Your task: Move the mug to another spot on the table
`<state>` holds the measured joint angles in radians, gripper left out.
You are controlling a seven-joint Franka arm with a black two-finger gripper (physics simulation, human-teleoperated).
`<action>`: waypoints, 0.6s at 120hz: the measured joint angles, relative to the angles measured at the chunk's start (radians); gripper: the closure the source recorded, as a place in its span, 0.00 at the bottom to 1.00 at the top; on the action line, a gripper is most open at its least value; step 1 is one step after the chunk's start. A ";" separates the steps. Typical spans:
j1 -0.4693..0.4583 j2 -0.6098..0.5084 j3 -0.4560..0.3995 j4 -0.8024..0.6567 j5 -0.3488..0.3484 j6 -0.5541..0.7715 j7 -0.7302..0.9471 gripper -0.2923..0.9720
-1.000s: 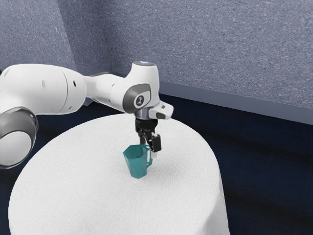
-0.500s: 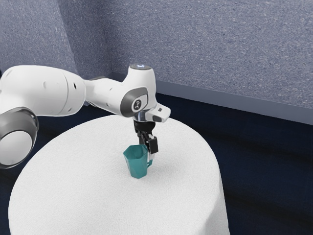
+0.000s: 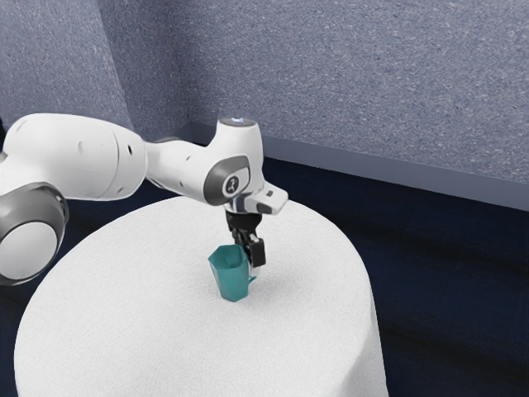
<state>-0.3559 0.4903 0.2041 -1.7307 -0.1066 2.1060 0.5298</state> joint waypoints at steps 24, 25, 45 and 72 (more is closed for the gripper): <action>0.000 0.000 0.001 0.000 -0.013 0.002 0.003 0.25; 0.000 0.000 0.001 0.000 -0.013 0.002 0.003 0.25; 0.000 -0.001 0.001 -0.001 -0.014 0.002 -0.004 0.47; 0.000 -0.004 0.001 -0.002 0.001 0.006 -0.030 0.55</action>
<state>-0.3559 0.4860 0.2053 -1.7329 -0.1057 2.1121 0.5000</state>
